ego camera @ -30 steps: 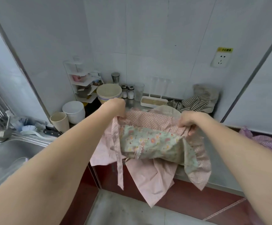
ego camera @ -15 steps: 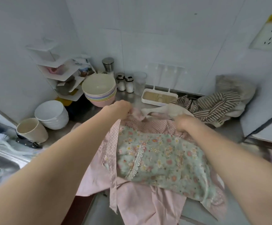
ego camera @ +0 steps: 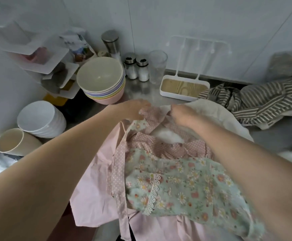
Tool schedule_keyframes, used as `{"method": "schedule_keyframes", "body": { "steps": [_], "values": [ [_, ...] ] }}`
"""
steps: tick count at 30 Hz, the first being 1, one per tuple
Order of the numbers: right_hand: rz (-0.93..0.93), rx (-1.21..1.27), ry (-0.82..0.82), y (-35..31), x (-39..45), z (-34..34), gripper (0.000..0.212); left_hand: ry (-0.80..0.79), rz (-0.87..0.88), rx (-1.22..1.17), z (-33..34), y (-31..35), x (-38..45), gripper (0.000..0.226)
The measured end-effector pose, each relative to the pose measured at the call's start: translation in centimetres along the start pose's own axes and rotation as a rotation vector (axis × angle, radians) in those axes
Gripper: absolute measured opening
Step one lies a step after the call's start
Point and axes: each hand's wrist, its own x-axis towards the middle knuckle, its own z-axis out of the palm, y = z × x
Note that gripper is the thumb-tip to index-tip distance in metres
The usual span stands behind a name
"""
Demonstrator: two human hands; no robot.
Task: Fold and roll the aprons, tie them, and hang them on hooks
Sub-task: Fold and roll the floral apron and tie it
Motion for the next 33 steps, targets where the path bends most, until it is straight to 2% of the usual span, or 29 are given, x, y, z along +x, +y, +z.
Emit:
{"method": "schedule_keyframes", "body": {
  "steps": [1, 3, 6, 7, 9, 11, 14, 16, 18, 20, 22, 23, 25, 28, 30, 33],
  "values": [
    [-0.018, -0.004, 0.087, 0.0, 0.2, -0.5, 0.02, -0.014, 0.035, -0.036, 0.0, 0.2, 0.7, 0.068],
    [-0.087, 0.062, 0.244, -0.2, 0.7, -2.4, 0.014, -0.053, 0.101, -0.116, -0.5, 1.4, 2.3, 0.066],
    [-0.249, 0.127, 0.396, -1.6, 1.1, -5.3, 0.016, -0.041, 0.066, -0.152, -0.2, 2.5, 4.2, 0.032],
    [-0.283, 0.118, 0.454, -2.3, 1.2, -6.1, 0.017, -0.011, 0.034, -0.116, -0.3, 2.3, 4.4, 0.028],
    [-0.31, 0.084, 0.556, -3.4, 1.9, -6.8, 0.019, 0.063, -0.014, -0.022, -0.7, 1.2, 4.4, 0.031],
    [-0.299, 0.053, 0.613, -4.3, 2.7, -6.9, 0.019, 0.104, -0.011, 0.052, -1.6, -0.4, 3.6, 0.046],
    [-0.31, -0.013, 0.641, -5.6, 4.6, -6.5, 0.016, 0.076, -0.053, 0.11, -2.2, -3.1, 1.9, 0.061],
    [-0.33, 0.039, 0.632, -7.0, 5.9, -6.6, 0.019, 0.028, -0.107, 0.129, -1.8, -5.2, 0.8, 0.042],
    [-0.433, -0.111, 0.591, -8.3, 6.3, -6.9, 0.027, -0.003, -0.176, 0.168, -1.2, -6.5, 0.0, 0.026],
    [-0.504, -0.236, 0.574, -9.1, 6.0, -7.4, 0.042, 0.017, -0.249, 0.213, -0.6, -7.4, -0.5, 0.037],
    [-0.474, -0.3, 0.603, -9.3, 6.1, -8.3, 0.045, 0.095, -0.318, 0.253, -0.5, -7.7, -0.4, 0.052],
    [-0.48, -0.301, 0.608, -9.2, 6.3, -8.8, 0.042, 0.144, -0.344, 0.209, -0.7, -7.6, -0.4, 0.055],
    [-0.532, -0.316, 0.539, -9.4, 6.5, -9.3, 0.042, 0.264, -0.341, -0.038, -1.5, -7.0, -0.3, 0.055],
    [-0.676, -0.389, 0.548, -9.9, 6.3, -9.9, 0.033, 0.391, -0.235, -0.444, -2.9, -5.5, 0.1, 0.039],
    [-0.673, -0.435, 0.554, -10.3, 5.9, -10.6, 0.033, 0.422, -0.23, -0.493, -3.3, -5.1, 0.0, 0.025],
    [-0.547, -0.507, 0.579, -9.6, 5.6, -12.5, 0.037, 0.402, -0.294, -0.487, -3.0, -5.7, -0.2, 0.032]
  ]
}}
